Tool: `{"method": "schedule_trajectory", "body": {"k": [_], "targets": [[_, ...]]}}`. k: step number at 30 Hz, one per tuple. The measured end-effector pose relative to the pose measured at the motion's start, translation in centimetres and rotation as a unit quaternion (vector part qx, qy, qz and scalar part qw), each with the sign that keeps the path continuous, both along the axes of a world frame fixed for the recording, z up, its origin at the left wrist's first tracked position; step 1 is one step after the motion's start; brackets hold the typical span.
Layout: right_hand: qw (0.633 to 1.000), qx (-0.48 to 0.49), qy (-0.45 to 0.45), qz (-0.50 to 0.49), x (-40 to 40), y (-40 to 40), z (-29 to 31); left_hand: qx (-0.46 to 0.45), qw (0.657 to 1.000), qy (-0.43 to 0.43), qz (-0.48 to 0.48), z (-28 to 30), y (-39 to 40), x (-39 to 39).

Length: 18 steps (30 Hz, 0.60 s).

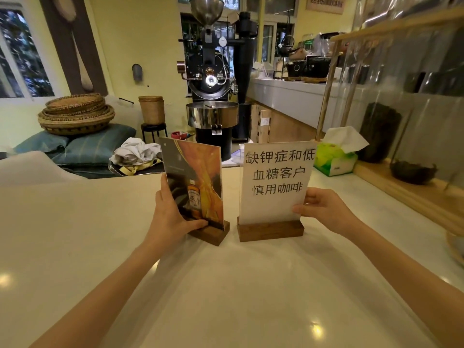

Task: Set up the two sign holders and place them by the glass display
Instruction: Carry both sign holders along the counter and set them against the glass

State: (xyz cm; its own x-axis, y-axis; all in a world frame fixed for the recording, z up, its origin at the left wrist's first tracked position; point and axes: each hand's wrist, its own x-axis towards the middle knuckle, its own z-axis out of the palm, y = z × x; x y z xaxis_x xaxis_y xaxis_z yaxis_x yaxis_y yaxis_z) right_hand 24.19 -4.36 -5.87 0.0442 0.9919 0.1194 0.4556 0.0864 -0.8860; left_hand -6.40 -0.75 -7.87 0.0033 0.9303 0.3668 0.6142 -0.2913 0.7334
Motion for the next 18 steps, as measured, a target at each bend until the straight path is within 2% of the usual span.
{"method": "schedule_trajectory", "body": {"k": [18], "targets": [[0.987, -0.011, -0.064, -0.148, 11.9, -1.8, 0.7, -0.003, 0.989, -0.029, -0.147, 0.1, 7.2, 16.0]]}}
